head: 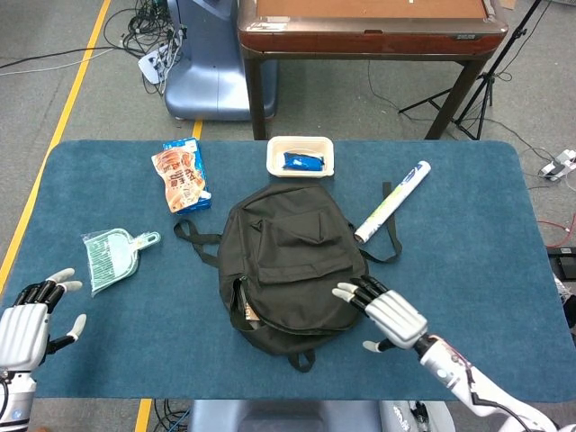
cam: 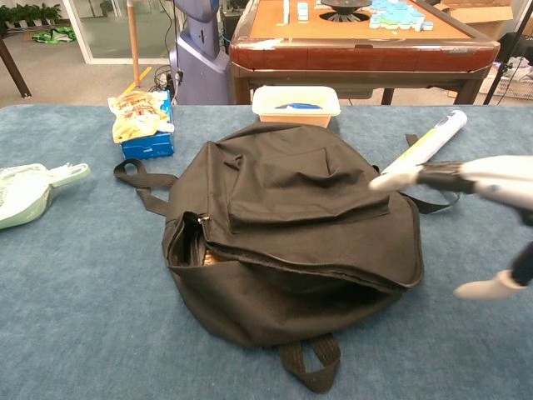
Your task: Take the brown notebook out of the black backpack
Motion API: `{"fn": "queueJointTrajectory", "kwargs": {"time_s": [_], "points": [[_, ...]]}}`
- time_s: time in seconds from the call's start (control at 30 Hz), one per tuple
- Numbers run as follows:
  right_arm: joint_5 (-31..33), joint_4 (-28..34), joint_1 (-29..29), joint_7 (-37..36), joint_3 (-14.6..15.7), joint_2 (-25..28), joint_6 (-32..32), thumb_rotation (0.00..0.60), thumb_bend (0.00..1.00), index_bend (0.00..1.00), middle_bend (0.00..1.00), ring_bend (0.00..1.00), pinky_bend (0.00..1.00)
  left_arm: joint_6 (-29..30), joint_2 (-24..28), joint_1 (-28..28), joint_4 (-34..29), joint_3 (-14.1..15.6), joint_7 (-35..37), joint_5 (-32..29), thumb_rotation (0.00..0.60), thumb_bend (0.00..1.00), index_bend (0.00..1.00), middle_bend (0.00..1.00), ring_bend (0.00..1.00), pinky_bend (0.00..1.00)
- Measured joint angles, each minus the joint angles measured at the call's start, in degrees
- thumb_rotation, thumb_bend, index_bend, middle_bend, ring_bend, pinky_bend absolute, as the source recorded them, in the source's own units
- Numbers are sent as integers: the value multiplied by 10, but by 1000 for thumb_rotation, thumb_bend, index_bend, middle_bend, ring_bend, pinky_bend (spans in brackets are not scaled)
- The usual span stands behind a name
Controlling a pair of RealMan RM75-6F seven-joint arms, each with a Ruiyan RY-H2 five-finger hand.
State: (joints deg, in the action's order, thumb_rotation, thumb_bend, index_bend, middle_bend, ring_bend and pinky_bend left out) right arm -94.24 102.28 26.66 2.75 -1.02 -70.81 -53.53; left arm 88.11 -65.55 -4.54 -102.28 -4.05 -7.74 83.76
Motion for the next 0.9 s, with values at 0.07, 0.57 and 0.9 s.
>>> {"fn": "queueJointTrajectory", "kwargs": {"time_s": [0.07, 0.57, 0.9], "points": [[16, -3, 12, 18, -8, -25, 13, 600, 91, 64, 67, 0, 61, 1, 1, 0, 1, 0, 3, 2, 600, 278, 332, 216, 238, 195], [124, -100, 86, 95, -51, -191, 63, 600, 163, 64, 70, 0, 61, -5, 5, 0, 14, 2, 28, 5, 600, 278, 332, 217, 238, 195], [154, -86, 104, 91, -62, -160, 68, 600, 203, 64, 74, 0, 61, -7, 6, 1, 16, 2, 28, 3, 600, 278, 332, 216, 238, 195]]}}
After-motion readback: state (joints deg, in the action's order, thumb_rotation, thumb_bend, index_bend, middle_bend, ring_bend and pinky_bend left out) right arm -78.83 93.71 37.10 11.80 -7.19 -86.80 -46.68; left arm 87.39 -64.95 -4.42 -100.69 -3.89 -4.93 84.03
